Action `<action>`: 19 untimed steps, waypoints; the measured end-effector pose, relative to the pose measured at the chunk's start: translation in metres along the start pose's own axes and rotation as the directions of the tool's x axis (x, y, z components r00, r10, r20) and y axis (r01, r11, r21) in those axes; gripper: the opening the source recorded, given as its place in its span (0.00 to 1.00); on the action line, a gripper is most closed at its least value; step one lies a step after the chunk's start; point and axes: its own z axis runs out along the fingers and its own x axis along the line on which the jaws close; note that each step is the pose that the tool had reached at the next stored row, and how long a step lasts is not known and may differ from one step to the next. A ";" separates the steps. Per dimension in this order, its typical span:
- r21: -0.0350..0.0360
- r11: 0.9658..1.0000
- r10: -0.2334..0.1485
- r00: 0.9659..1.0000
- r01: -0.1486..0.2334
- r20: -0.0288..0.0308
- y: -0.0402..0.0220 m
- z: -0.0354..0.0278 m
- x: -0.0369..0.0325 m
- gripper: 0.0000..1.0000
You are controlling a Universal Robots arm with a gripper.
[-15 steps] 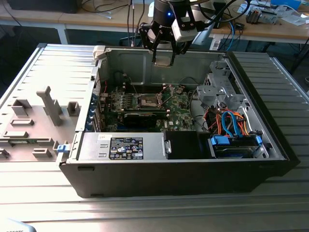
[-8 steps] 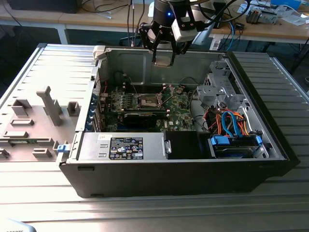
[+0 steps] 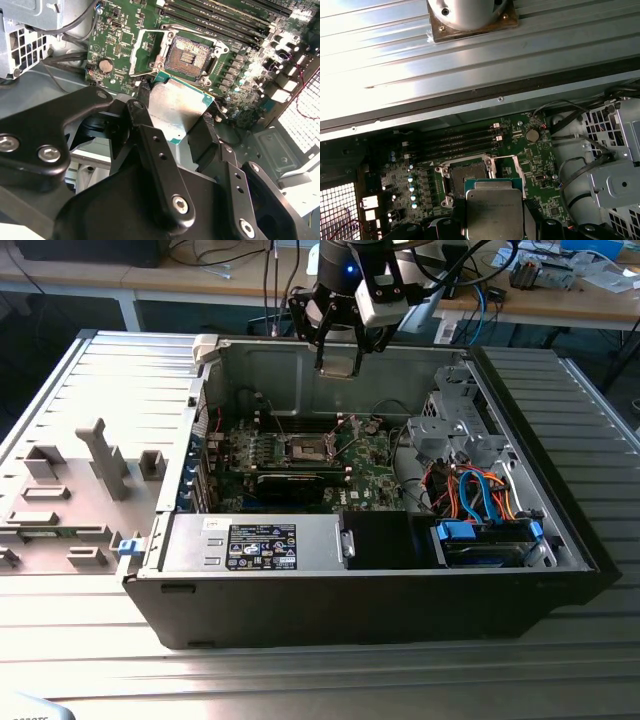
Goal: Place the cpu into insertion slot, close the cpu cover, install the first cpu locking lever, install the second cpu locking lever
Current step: 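Place the cpu into insertion slot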
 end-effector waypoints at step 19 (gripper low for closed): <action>-0.001 0.999 0.039 0.999 -0.039 0.003 -0.0001 0.0009 0.0000 0.55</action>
